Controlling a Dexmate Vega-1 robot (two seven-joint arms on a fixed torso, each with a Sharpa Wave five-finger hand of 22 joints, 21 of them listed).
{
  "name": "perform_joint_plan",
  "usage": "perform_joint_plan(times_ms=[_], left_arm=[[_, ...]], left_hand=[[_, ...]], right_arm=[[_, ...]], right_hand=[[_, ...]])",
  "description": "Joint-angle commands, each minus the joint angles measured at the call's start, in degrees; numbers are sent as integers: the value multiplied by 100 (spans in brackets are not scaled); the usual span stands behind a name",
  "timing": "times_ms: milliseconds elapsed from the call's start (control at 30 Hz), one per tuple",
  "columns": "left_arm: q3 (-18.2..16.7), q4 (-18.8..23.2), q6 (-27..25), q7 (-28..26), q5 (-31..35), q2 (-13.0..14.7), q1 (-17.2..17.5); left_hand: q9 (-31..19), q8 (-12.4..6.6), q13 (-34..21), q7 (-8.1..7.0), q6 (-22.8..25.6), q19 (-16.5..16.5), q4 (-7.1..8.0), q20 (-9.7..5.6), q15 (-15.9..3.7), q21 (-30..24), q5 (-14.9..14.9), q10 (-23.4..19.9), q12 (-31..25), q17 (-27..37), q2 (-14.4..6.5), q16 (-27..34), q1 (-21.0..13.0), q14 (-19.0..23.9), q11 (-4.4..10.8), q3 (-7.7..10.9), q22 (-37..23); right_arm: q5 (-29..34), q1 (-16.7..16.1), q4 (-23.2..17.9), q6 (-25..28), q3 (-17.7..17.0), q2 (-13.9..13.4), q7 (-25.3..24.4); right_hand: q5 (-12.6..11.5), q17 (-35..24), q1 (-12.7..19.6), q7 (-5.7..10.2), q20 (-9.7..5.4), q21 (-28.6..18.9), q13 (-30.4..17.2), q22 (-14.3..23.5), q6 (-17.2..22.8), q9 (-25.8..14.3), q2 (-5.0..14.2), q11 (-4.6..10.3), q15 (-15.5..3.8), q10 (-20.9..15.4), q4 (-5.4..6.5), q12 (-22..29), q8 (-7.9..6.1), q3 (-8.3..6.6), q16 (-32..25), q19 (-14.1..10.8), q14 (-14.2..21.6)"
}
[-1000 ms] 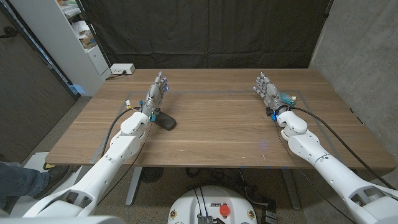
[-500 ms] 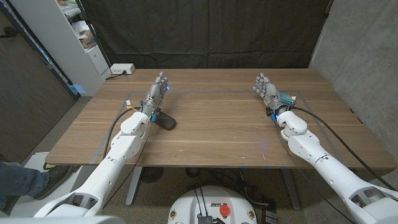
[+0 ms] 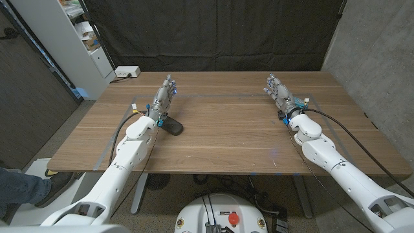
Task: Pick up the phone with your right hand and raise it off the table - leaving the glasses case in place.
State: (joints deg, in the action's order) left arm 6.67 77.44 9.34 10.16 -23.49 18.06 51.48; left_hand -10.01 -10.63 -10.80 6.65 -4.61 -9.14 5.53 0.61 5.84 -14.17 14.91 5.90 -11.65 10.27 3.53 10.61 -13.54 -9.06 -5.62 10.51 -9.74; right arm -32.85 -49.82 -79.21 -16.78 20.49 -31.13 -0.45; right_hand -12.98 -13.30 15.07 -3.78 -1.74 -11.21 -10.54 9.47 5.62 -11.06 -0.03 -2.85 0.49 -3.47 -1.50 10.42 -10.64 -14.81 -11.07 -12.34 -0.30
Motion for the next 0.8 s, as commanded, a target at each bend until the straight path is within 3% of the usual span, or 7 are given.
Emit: perform_joint_plan(times_ms=[33,433,800], left_arm=[[-110,111,-71,32,118,-43,73],[-149,189,-106,29,148,-51,123],[-153,309,-177,1,159,-51,162]], left_hand=[[-26,-24,-25,22,1,-64,-9,22,-7,21,1,0,-29,20,-37,11,-34,-62,-19,25,-29],[-26,-28,-25,20,13,-58,-18,14,-18,43,-6,-11,-34,20,-61,12,-50,-62,-21,28,-30],[-26,-27,-25,18,15,-48,-27,45,-12,60,-14,-13,-36,19,-83,22,-65,-40,-16,32,-31]], right_arm=[[284,-10,-168,55,47,-175,-157],[664,-44,-346,121,91,-294,-503],[1010,-173,-742,456,75,-528,-919]], right_hand=[[-44,9,84,30,-16,-24,-17,19,-6,-7,-11,27,-17,-18,-37,29,-23,-2,-31,-69,5],[-56,43,132,91,-21,-22,-19,15,24,-6,-7,89,-52,-56,-76,53,-46,-10,-47,-114,59],[-80,77,146,177,-4,-42,-23,13,94,-7,22,168,-183,-105,-98,71,-79,-10,-179,-285,444]])
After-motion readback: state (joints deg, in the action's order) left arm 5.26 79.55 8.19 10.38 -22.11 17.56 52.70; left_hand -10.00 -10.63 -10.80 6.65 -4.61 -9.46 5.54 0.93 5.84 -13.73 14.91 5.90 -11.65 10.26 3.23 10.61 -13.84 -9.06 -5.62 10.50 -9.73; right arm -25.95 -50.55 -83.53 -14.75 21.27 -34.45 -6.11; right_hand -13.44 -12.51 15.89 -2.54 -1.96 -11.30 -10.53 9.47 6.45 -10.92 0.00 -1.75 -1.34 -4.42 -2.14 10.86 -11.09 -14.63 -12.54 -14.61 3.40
